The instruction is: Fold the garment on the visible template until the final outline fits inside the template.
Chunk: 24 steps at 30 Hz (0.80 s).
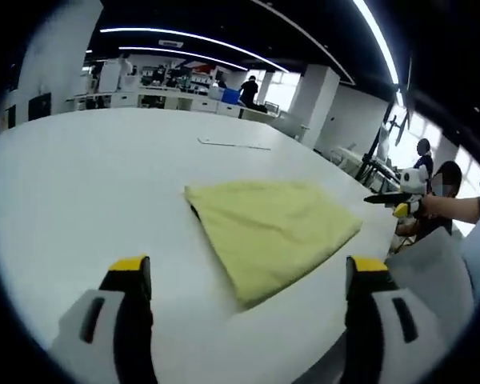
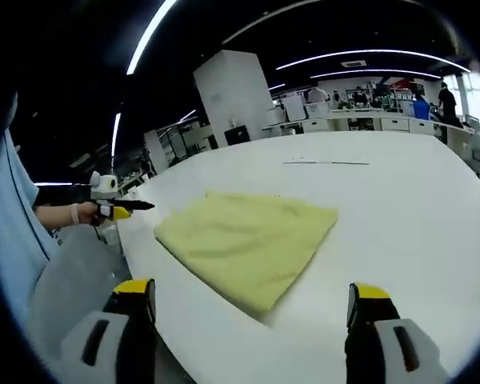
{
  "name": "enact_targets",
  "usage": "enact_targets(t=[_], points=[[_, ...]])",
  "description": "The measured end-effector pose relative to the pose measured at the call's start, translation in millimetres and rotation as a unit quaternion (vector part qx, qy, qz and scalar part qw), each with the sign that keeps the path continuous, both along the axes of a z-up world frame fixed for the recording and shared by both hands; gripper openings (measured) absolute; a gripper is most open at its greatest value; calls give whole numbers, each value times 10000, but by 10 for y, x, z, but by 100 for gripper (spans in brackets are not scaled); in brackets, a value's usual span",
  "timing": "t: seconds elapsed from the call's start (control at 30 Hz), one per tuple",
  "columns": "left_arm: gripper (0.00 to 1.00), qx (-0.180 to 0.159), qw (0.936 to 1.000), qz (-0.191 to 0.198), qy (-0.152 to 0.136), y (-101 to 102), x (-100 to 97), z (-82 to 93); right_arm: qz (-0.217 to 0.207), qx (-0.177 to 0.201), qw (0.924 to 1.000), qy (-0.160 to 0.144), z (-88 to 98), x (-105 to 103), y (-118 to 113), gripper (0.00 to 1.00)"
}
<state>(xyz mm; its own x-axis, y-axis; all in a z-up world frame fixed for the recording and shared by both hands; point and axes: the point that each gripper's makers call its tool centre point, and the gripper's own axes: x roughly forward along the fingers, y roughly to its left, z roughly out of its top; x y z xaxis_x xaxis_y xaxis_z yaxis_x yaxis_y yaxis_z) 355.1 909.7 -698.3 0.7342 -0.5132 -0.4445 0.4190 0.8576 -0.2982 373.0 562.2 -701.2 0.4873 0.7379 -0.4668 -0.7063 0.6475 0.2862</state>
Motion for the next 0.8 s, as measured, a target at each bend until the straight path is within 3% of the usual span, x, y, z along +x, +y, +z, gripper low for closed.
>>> enact_targets(t=[0.23,0.5,0.57,0.8], points=[[99,94,9999,-36,5,-58,-57,2,-75,52,10000,7,16,-35,-129,100],[98,-23,10000,33,-5,-164,-89,-3,-45,78,10000,29,18,-67,-67,100],[98,132,9999,-28,-1,-151,-88,-9,-9,65,10000,59,17,-96,-40,100],[97,-6,9998,127,-153,-90,-66,60,42,6,10000,72,52,-116,-41,100]])
